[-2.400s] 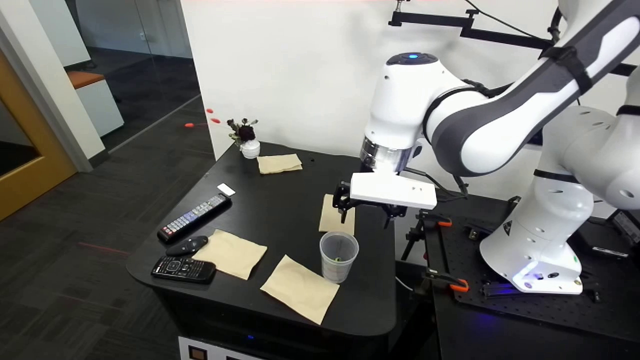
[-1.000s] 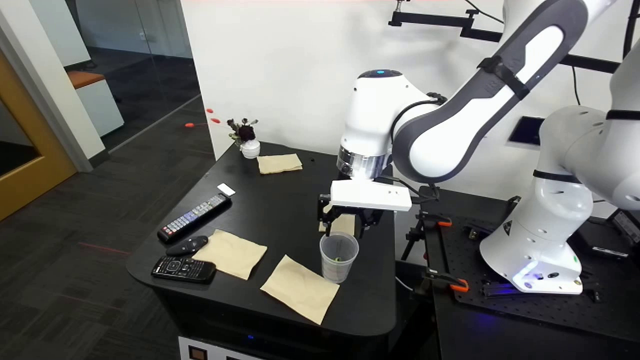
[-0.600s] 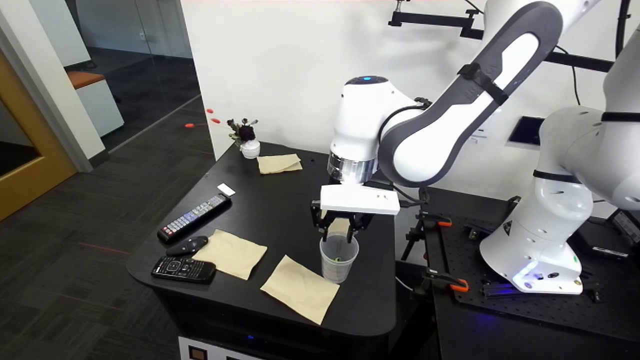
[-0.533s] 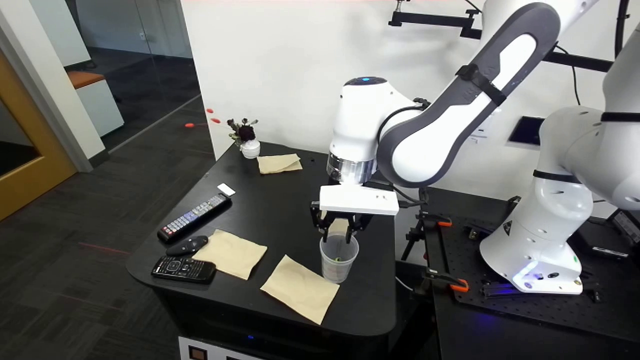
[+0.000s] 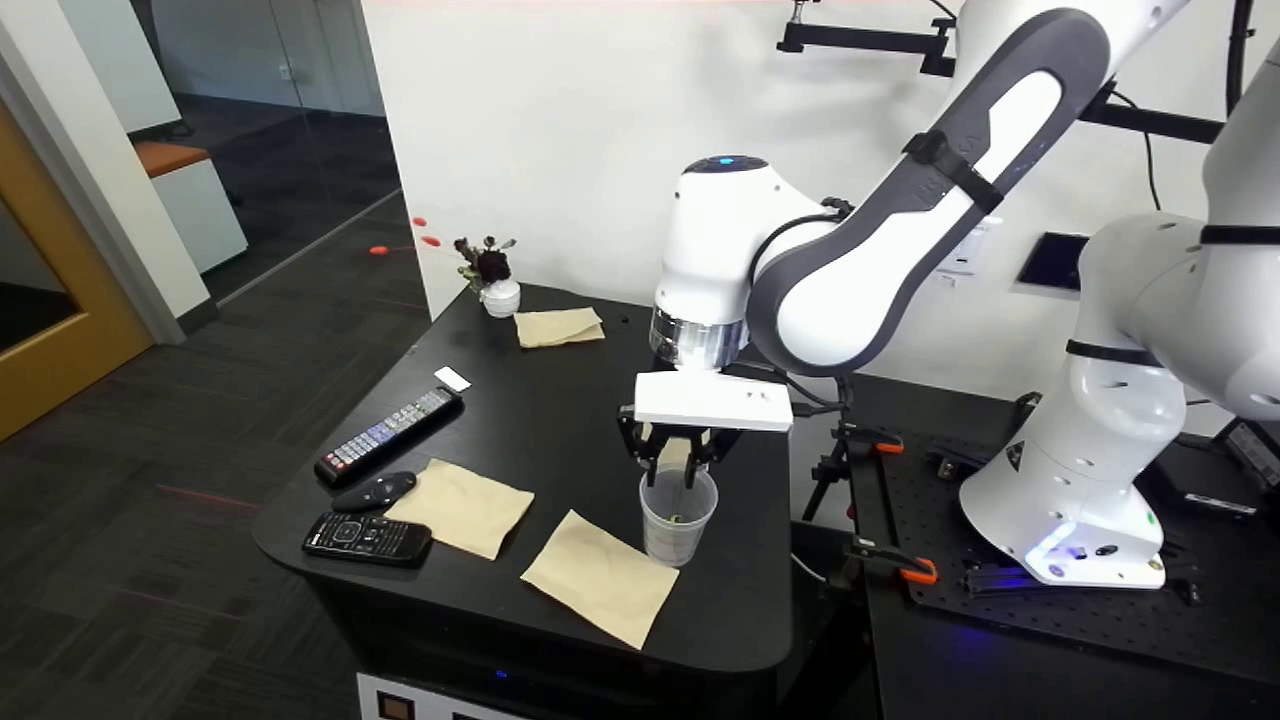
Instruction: Remove the pen from the mug cup and place it on the table
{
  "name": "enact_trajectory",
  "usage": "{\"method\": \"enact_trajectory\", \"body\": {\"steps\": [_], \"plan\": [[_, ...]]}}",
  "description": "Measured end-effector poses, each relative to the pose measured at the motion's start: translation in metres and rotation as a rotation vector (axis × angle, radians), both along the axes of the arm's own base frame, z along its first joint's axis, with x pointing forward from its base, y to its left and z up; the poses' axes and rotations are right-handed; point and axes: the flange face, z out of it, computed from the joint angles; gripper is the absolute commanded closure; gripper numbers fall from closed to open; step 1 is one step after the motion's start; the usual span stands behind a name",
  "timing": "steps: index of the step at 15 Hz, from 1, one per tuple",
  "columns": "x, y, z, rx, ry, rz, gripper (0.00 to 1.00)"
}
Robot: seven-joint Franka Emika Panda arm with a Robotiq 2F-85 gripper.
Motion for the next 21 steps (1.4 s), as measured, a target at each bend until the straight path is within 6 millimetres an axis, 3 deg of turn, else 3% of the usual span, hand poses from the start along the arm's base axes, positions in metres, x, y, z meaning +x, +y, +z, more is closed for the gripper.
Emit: {"method": "enact_trajectory", "body": {"steps": [13, 21], "plan": [[-0.004, 0.018, 0.014, 0.001, -0.028, 0.042, 0.66], [-0.021, 0.018, 0.021, -0.009, -0.035, 0.055, 0.69]]}}
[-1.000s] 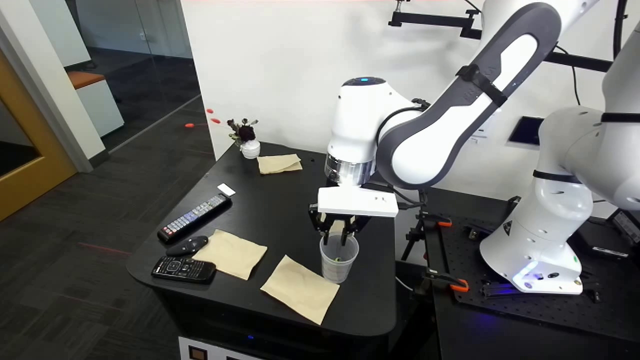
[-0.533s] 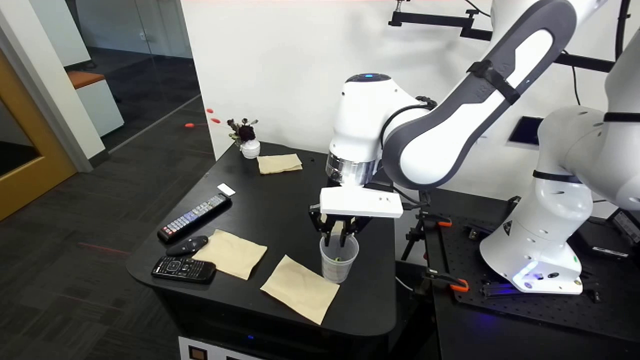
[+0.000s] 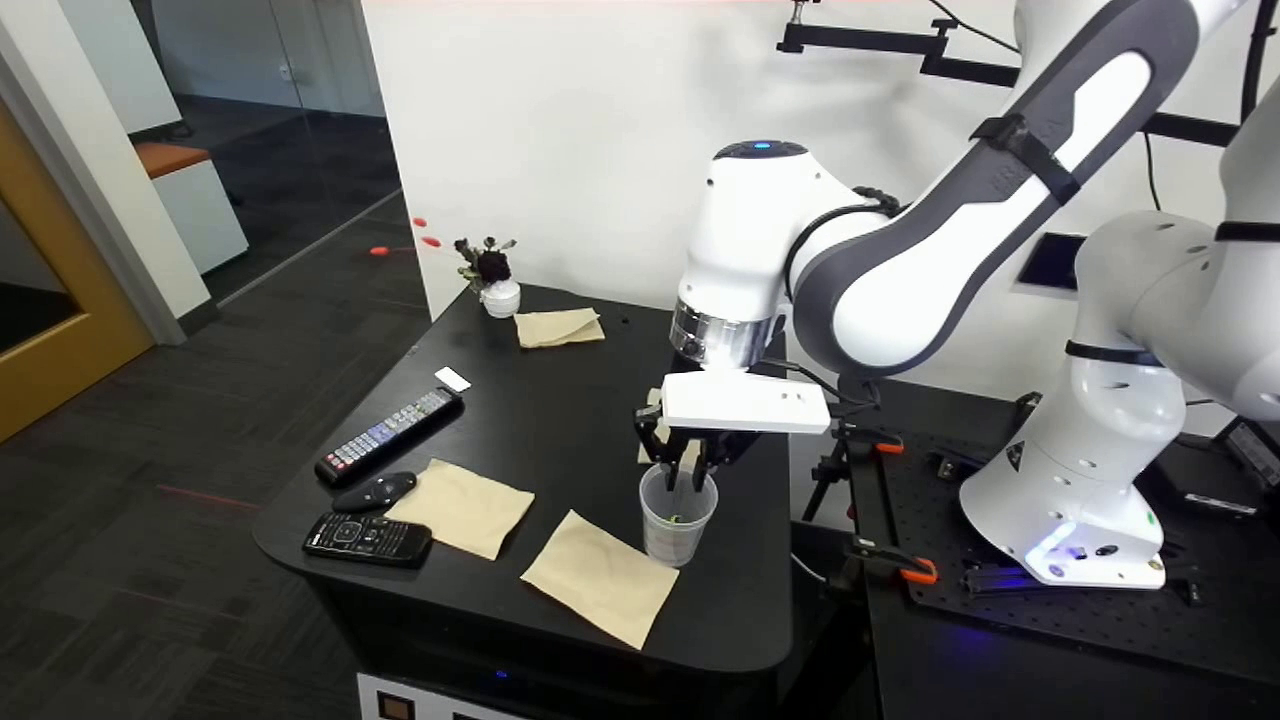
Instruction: Remove the pen from the mug cup and place it on the table
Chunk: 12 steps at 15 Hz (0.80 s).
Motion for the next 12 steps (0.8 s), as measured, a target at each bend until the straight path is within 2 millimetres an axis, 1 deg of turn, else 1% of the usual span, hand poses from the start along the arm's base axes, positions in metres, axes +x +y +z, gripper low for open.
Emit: {"method": "enact_trajectory", "body": {"steps": [1, 4, 5, 7, 12], "plan": [[-0.002, 0.0, 0.0, -0.001, 0.0, 0.001, 0.7], [-0.009, -0.002, -0.001, -0.009, 0.006, 0.006, 0.68], [-0.011, -0.002, -0.003, -0.013, 0.01, 0.009, 0.65], [-0.015, -0.003, -0.007, -0.022, 0.02, 0.014, 0.64], [-0.019, -0.007, -0.015, -0.051, 0.029, 0.007, 0.65]]}}
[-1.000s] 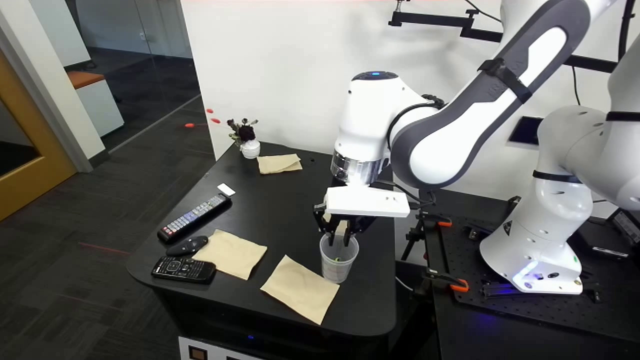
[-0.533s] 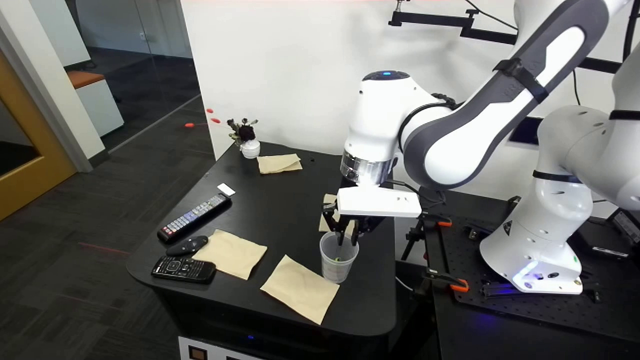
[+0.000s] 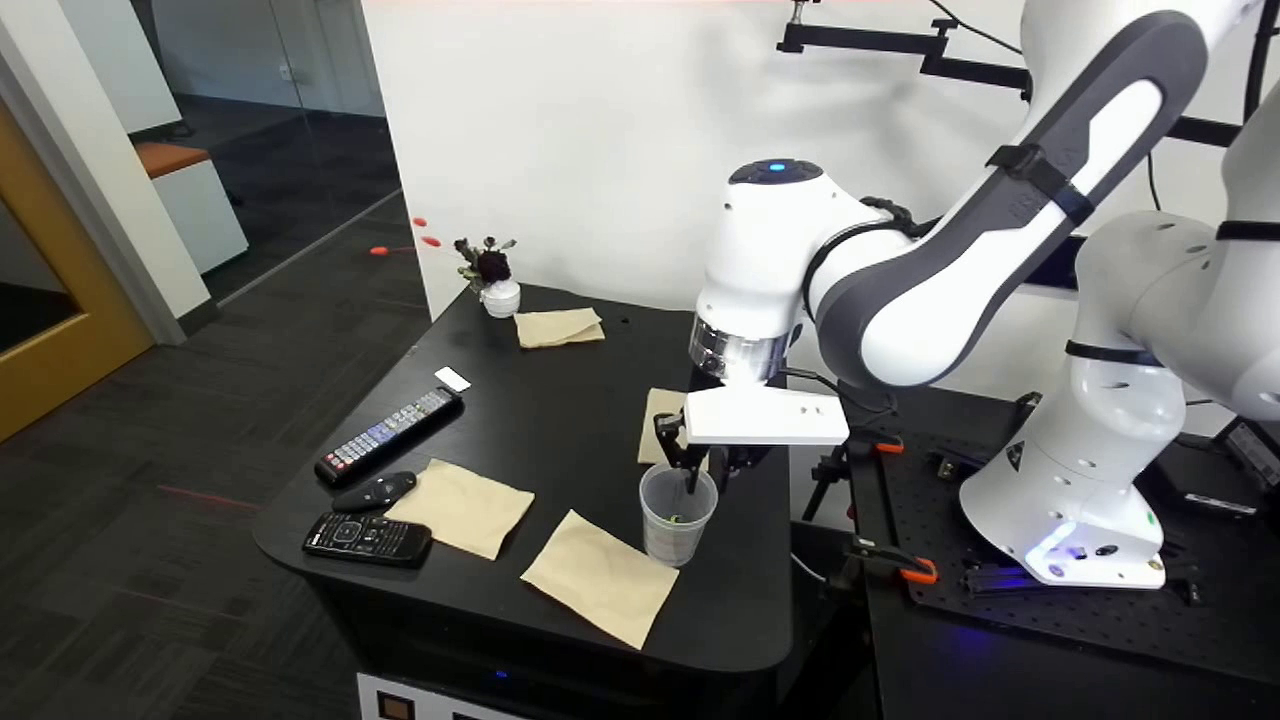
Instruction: Remove the pen from the mug cup and place it on the table
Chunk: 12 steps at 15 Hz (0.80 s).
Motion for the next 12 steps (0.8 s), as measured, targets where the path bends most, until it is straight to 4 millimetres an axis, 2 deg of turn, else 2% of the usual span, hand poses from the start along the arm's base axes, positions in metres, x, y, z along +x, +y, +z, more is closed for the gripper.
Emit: {"method": "enact_trajectory", "body": {"steps": [12], "plan": [[0.003, -0.001, -0.018, -0.02, -0.023, -0.037, 0.65]]}}
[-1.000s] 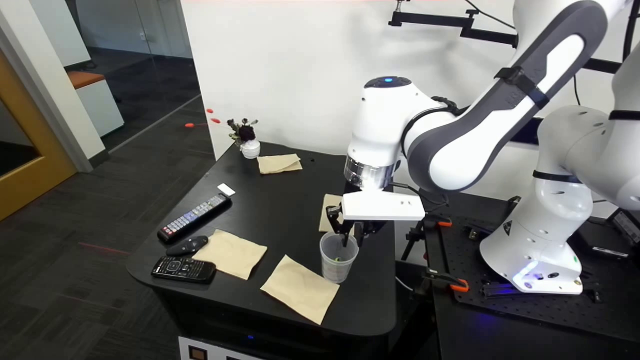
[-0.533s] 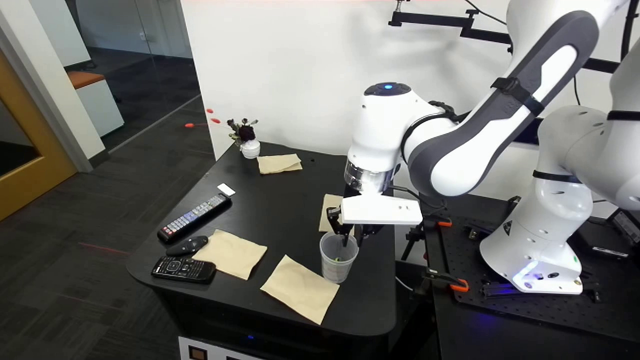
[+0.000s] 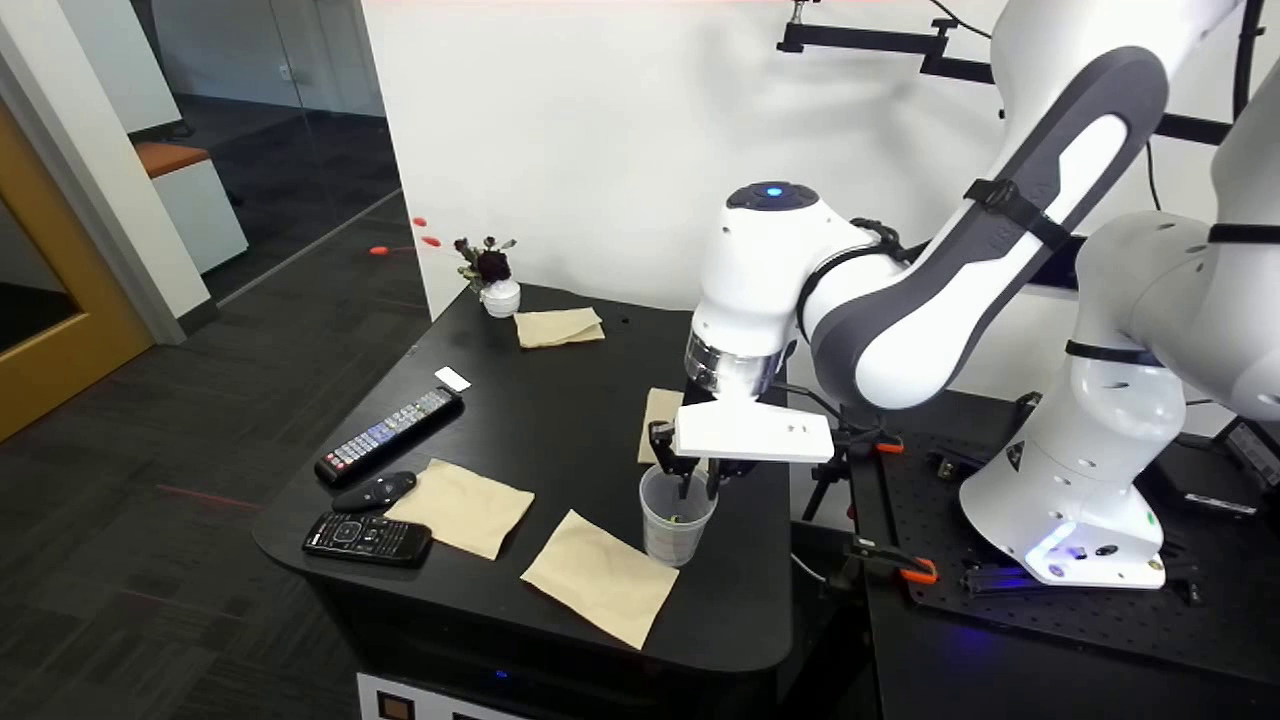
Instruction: Remove the pen from the mug cup and place it on the table
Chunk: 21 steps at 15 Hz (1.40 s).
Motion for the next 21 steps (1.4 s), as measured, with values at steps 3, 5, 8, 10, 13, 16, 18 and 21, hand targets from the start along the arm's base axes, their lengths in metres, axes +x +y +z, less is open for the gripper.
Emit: {"method": "enact_trajectory", "body": {"steps": [3, 5, 8, 10, 13, 16, 18, 21], "plan": [[0.003, -0.004, -0.008, -0.009, -0.024, -0.017, 0.66], [0.006, -0.009, -0.013, -0.016, -0.032, -0.032, 0.66], [0.011, -0.013, -0.019, -0.016, -0.032, -0.052, 0.65], [0.014, -0.013, -0.022, -0.01, -0.028, -0.065, 0.65], [0.018, -0.01, -0.026, 0.003, -0.022, -0.087, 0.64], [0.016, -0.004, -0.029, 0.02, -0.017, -0.111, 0.64], [0.014, 0.001, -0.03, 0.031, -0.013, -0.123, 0.63], [0.013, 0.007, -0.031, 0.042, -0.01, -0.131, 0.9]]}}
